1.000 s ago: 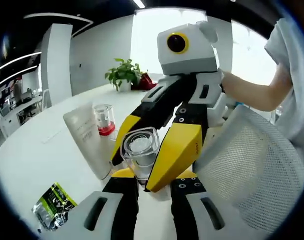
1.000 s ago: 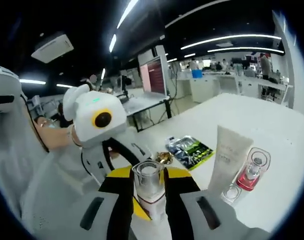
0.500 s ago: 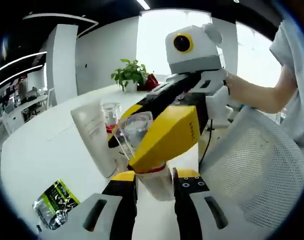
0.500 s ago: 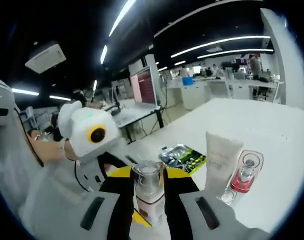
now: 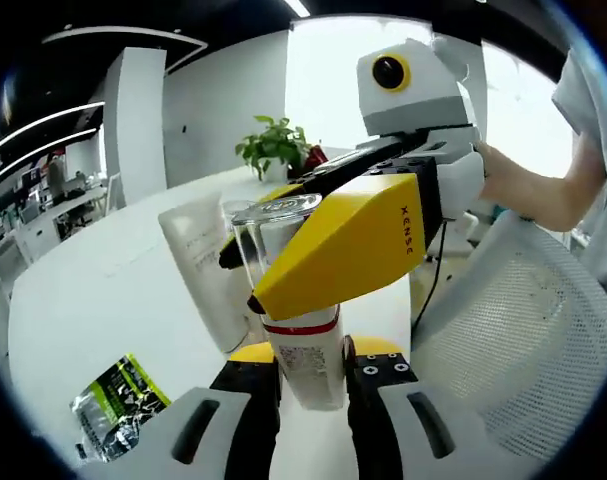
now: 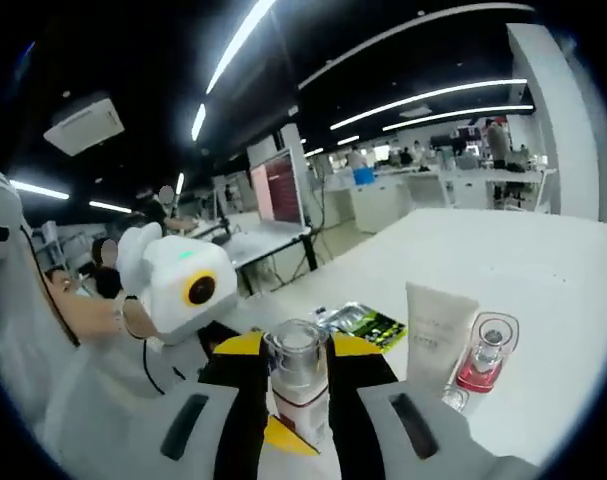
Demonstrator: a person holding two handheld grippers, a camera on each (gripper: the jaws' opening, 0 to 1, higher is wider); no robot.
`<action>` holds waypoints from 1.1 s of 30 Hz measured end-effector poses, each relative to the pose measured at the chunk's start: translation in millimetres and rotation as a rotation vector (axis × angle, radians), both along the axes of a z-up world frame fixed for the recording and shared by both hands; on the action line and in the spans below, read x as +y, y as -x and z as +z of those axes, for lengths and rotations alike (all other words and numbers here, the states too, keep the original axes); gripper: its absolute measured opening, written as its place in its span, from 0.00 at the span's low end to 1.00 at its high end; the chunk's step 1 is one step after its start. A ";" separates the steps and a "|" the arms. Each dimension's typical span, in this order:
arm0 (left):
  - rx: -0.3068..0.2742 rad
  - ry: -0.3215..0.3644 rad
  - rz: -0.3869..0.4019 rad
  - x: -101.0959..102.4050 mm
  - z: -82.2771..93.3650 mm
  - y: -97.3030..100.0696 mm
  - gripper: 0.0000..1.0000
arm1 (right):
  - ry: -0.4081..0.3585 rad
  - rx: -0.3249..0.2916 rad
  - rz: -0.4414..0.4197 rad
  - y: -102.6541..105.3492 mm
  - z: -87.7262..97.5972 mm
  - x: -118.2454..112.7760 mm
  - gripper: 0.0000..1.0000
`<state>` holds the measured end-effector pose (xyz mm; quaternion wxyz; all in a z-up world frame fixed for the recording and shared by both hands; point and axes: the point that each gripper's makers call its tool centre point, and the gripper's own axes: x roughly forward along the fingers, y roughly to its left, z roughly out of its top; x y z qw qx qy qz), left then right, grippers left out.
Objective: Arrange the skincare products in the storage area until every visible bottle or jar stands upright without overlapping.
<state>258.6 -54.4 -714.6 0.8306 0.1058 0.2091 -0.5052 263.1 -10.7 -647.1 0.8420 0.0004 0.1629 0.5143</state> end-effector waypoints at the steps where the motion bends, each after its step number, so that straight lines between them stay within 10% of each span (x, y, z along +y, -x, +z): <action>1: 0.028 0.002 0.008 1.3 -3.3 0.0 0.22 | 0.002 0.000 0.001 -0.4 -0.8 -0.3 0.22; 19: 0.009 -0.131 -0.007 -1.0 -64.2 3.9 0.21 | 0.334 -0.032 0.068 13.0 -61.1 -4.7 0.22; 33: -0.020 -0.165 -0.016 -2.1 -87.7 6.8 0.22 | 0.428 0.014 0.103 18.4 -87.8 -8.6 0.23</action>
